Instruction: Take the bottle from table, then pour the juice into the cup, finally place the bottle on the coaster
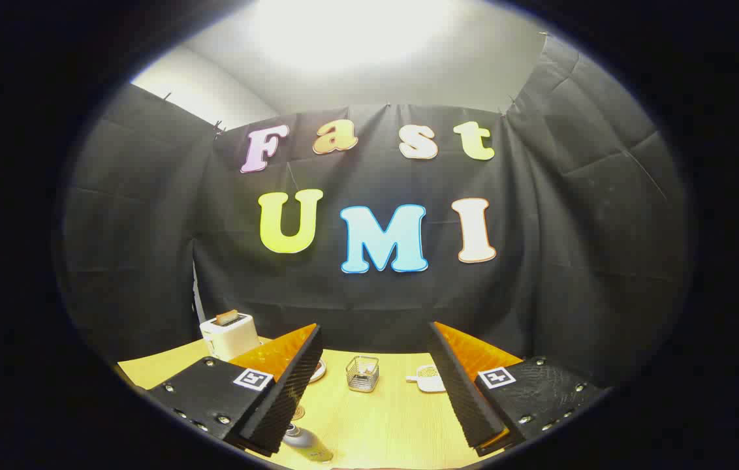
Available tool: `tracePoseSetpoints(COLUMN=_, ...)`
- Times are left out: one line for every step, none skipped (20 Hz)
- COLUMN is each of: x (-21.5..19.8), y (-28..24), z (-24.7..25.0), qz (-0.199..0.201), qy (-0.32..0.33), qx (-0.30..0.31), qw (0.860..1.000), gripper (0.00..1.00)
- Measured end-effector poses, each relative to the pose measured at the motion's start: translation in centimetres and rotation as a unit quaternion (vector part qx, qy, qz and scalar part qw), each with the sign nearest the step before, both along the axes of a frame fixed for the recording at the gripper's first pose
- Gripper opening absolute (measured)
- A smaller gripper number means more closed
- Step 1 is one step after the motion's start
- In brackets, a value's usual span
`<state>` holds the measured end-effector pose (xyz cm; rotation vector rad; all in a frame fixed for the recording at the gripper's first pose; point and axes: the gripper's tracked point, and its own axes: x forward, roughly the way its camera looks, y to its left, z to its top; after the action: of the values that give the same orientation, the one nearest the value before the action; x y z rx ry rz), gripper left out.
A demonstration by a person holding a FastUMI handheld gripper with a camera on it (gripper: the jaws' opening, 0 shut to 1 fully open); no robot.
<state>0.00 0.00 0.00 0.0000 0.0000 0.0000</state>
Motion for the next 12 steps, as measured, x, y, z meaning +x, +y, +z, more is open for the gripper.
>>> tracePoseSetpoints(x=-0.1, y=0.0, z=0.0, qz=0.000, qy=0.000, qx=-0.003, qw=1.000, gripper=0.99)
tracePoseSetpoints(x=-0.1, y=0.0, z=-0.1, qz=-0.001, qy=0.000, qx=-0.006, qw=1.000, gripper=0.99)
tracePoseSetpoints(x=0.0, y=0.0, z=-0.1, qz=-0.002, qy=0.001, qx=-0.007, qw=1.000, gripper=0.99)
tracePoseSetpoints(x=-0.1, y=0.1, z=-0.2, qz=-0.001, qy=0.001, qx=-0.005, qw=1.000, gripper=0.99)
tracePoseSetpoints(x=-0.1, y=0.3, z=-0.1, qz=0.000, qy=0.001, qx=-0.004, qw=1.000, gripper=0.99)
tracePoseSetpoints(x=-0.1, y=0.2, z=-0.1, qz=0.001, qy=0.000, qx=-0.003, qw=1.000, gripper=0.99)
tracePoseSetpoints(x=-0.1, y=0.2, z=0.0, qz=0.000, qy=0.000, qx=-0.003, qw=1.000, gripper=0.99)
tracePoseSetpoints(x=-0.1, y=0.3, z=-0.2, qz=0.001, qy=0.001, qx=-0.004, qw=1.000, gripper=0.99)
tracePoseSetpoints(x=0.0, y=0.5, z=-0.4, qz=0.003, qy=0.002, qx=-0.005, qw=1.000, gripper=0.99)
tracePoseSetpoints(x=0.0, y=0.7, z=-0.7, qz=0.007, qy=0.008, qx=-0.008, qw=1.000, gripper=0.99)
tracePoseSetpoints(x=0.0, y=0.9, z=-1.1, qz=0.010, qy=0.013, qx=-0.012, qw=1.000, gripper=0.99)
tracePoseSetpoints(x=0.0, y=1.0, z=-1.2, qz=0.013, qy=0.014, qx=-0.012, qw=1.000, gripper=0.99)
